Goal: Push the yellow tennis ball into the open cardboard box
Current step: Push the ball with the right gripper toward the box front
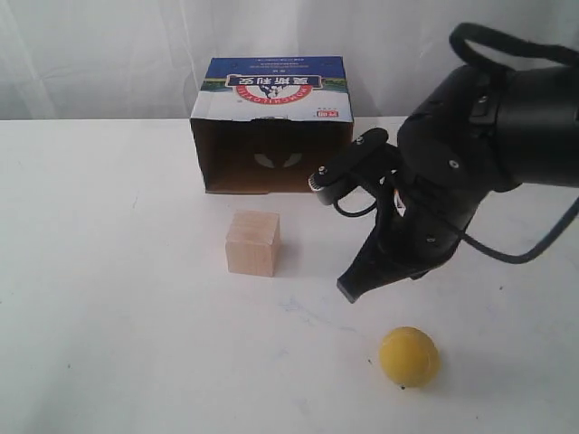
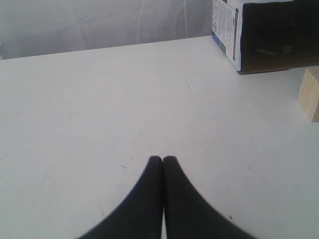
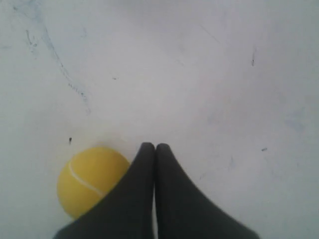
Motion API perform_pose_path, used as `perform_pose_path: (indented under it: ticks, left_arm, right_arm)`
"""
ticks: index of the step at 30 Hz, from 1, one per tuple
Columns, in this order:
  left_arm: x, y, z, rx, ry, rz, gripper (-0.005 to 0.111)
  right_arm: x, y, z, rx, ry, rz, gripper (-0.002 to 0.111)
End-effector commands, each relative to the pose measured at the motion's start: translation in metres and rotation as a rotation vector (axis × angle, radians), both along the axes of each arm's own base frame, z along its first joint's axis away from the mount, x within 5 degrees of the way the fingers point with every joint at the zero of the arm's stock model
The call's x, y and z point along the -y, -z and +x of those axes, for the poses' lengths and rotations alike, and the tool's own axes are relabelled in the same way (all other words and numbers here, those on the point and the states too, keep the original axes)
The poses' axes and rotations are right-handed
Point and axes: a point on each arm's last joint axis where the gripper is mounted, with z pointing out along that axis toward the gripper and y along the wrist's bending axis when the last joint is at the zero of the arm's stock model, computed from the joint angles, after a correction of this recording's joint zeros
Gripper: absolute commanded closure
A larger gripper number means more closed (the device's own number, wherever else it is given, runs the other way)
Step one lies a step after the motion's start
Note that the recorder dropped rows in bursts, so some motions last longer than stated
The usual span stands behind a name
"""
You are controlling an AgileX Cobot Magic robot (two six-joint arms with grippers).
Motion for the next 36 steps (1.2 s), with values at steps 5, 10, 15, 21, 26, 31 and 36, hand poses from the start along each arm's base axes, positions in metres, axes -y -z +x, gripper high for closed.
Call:
perform_pose_path:
  ticks: [5, 10, 15, 21, 26, 31, 36]
  left_arm:
    - [0.001, 0.001, 0.0, 0.002, 0.01, -0.006, 0.107]
    - [0.001, 0.001, 0.0, 0.002, 0.01, -0.006, 0.107]
    - [0.001, 0.001, 0.0, 0.002, 0.01, -0.006, 0.107]
    - [0.001, 0.001, 0.0, 0.002, 0.01, -0.006, 0.107]
    - [0.001, 0.001, 0.0, 0.002, 0.01, -0.006, 0.107]
    - [0.001, 0.001, 0.0, 0.002, 0.01, -0.006, 0.107]
    - [0.001, 0.001, 0.0, 0.002, 0.01, -0.006, 0.107]
  right_arm:
    - [0.031, -0.014, -0.035, -0.06, 0.063, -0.036, 0.108]
    - [0.032, 0.012, -0.043, -0.087, 0.047, -0.01, 0.108]
    - [0.019, 0.04, -0.027, -0.1, 0.012, 0.004, 0.108]
    - [0.024, 0.071, 0.012, -0.116, 0.022, -0.012, 0.108]
    - [0.014, 0.06, 0.04, -0.02, -0.048, -0.01, 0.108]
    - [0.004, 0.049, 0.089, 0.087, -0.052, 0.018, 0.108]
    - [-0.015, 0.015, 0.127, 0.22, -0.068, 0.066, 0.108]
